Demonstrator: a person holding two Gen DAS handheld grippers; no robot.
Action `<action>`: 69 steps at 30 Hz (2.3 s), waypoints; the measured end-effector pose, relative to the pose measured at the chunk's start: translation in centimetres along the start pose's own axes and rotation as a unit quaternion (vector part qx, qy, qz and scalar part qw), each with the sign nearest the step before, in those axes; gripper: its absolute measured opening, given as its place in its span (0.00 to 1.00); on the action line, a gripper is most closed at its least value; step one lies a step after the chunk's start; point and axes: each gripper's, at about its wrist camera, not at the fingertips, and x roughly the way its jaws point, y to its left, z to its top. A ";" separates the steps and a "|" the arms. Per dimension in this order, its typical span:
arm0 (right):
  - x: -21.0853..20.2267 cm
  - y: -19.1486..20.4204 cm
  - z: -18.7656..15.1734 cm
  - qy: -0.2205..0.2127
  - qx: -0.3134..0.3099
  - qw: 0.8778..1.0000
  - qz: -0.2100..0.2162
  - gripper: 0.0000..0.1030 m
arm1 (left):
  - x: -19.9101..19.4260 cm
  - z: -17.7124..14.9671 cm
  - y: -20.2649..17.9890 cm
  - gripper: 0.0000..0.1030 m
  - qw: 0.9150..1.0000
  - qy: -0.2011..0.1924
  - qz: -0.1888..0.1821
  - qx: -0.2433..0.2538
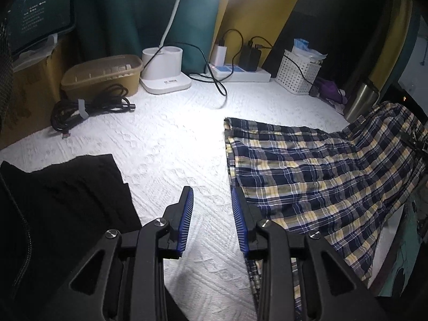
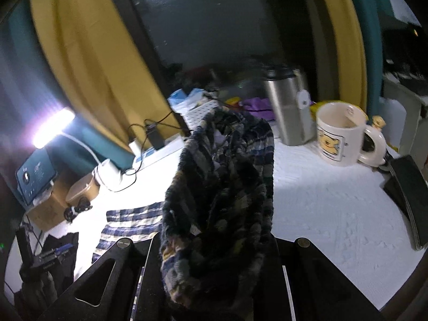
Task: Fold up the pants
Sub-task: 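Lift the bunched pants up with the right gripper, then lower the held pants onto the table and open the right gripper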
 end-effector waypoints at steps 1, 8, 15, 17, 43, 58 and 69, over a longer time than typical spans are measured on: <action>0.1 0.8 0.0 0.002 -0.007 1.000 0.002 0.15 | -0.1 -0.1 0.2 0.28 1.000 -0.002 -0.001 -0.001; 1.7 5.1 -0.6 0.021 -0.040 0.999 0.016 0.15 | -1.0 -0.4 2.1 0.28 1.000 -0.007 -0.002 -0.008; 4.1 9.6 -2.1 0.044 -0.087 0.995 0.015 0.15 | -1.8 -0.7 4.0 0.28 1.000 -0.007 -0.002 -0.016; 4.9 10.8 -2.8 0.053 -0.092 0.994 0.024 0.15 | -2.1 -0.7 4.5 0.28 1.000 -0.008 0.000 -0.017; 13.4 21.4 -10.2 0.193 -0.162 0.962 0.104 0.75 | -4.9 -2.7 8.6 0.28 0.998 -0.011 0.042 -0.053; 9.6 21.0 -8.7 0.151 -0.173 0.959 0.165 0.75 | -4.8 -1.6 4.8 0.28 0.999 -0.012 0.044 -0.028; 8.3 10.6 -6.4 0.125 -0.108 0.981 0.101 0.75 | -0.1 -0.1 -4.4 0.46 0.999 0.016 -0.012 0.033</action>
